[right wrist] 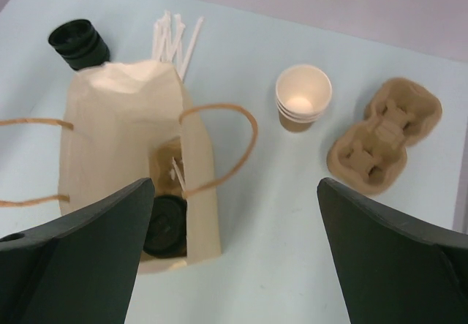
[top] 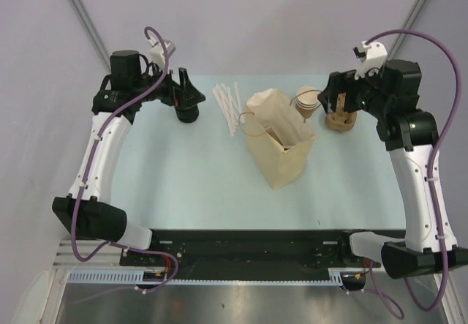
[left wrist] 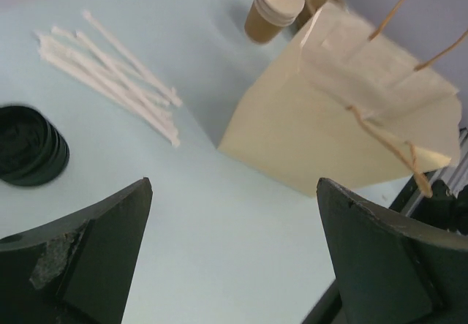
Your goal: Pack the takeout coffee
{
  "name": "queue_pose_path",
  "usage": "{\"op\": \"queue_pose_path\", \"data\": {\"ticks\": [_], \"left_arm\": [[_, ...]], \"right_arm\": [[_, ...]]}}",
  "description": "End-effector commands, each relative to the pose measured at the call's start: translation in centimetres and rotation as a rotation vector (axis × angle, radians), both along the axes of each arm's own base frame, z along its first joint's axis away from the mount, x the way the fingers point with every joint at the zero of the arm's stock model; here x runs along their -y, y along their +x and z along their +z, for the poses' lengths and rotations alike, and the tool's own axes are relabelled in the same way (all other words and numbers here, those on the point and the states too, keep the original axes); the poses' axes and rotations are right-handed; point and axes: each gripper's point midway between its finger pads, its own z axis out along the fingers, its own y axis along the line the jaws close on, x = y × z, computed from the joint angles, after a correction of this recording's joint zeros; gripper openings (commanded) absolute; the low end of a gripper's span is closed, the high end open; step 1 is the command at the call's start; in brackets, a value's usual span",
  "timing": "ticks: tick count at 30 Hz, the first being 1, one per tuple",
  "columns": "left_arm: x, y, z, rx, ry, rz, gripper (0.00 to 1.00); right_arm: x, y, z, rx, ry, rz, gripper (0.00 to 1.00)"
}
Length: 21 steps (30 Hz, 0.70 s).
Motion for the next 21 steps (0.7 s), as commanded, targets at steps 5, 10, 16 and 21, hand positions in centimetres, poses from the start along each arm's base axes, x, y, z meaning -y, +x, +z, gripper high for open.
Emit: {"op": "queue_pose_path", "data": {"ticks": [5,10,16,21], "left_arm": [[-2.3,-3.2,-6.6,-0.168,0.132,0.050,1.00],[-4.2,-4.8,-11.1,-0.179,0.244,0.124,1.00],[-5.4,-6.9,-14.8,-0.211,0.295,0.165,1.00],[-6.1,-7.0,-15.0,-0.199,0.320,0.191,0.99]], "right_arm": [[4.7,-5.1,-6.5,-0.205,-0.014,-0.107,1.00],[5.7,-7.8,-11.7,-0.352,-0.014,-0.111,1.00],[6.4,-9.4,-15.8,-0.450,-0.012,-0.115,1.00],[6.8,-8.6,-16.1,-0.442,0.038,-0.131,1.00]]}}
